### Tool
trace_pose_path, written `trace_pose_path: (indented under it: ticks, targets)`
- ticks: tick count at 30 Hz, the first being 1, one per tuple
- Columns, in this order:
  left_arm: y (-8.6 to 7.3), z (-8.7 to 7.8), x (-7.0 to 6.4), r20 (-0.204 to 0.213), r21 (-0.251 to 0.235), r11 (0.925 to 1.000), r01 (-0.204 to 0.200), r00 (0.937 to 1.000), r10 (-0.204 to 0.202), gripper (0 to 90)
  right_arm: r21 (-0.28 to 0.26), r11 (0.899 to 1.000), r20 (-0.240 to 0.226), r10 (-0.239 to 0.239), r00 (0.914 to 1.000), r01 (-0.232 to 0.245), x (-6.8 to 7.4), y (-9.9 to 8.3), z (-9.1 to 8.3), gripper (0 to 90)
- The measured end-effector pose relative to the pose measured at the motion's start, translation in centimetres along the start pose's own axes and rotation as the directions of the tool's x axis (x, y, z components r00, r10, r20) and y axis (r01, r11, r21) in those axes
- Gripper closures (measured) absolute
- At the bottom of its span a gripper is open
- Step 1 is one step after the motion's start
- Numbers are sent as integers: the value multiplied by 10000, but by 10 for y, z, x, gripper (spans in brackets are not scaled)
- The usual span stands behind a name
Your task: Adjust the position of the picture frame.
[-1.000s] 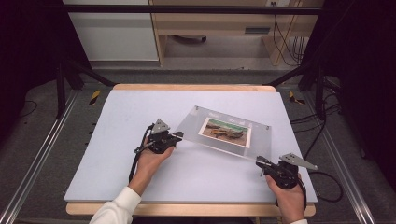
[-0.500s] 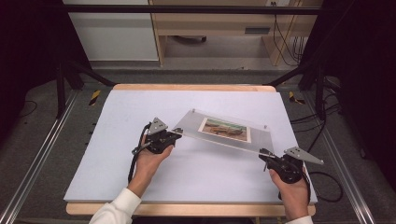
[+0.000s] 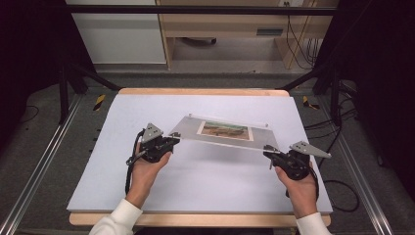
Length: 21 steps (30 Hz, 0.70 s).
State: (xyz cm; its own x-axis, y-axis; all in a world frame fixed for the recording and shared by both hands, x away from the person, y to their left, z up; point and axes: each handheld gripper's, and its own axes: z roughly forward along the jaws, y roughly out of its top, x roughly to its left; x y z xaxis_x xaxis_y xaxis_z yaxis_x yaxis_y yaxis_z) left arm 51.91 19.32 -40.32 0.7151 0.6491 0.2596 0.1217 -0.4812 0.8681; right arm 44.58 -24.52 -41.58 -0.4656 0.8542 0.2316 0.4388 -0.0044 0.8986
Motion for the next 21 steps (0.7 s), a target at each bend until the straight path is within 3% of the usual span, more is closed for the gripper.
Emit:
trace_pose_path:
  ticks: [4,6,10,16,21]
  targets:
    - [-3,-7,5,-147,-41,10000,15,9999,-16,825,-22,10000,-145,-74,9999,74,3,6,7,836]
    - [-6,-15,8,-425,-137,9998,148,9990,-154,827,-20,9997,-224,-237,9995,236,8,10,14,835]
    - [-10,-21,8,-832,-296,9972,686,9940,-709,828,-48,9989,-339,-469,9983,468,12,14,22,834]
    - [-15,-34,12,-1096,-330,9982,505,9925,-538,826,-120,9986,-531,-530,9972,524,20,21,34,836]
    - [-25,-45,9,-1393,-332,9965,763,9870,-802,825,-10,9982,-616,-593,9963,593,24,20,44,837]
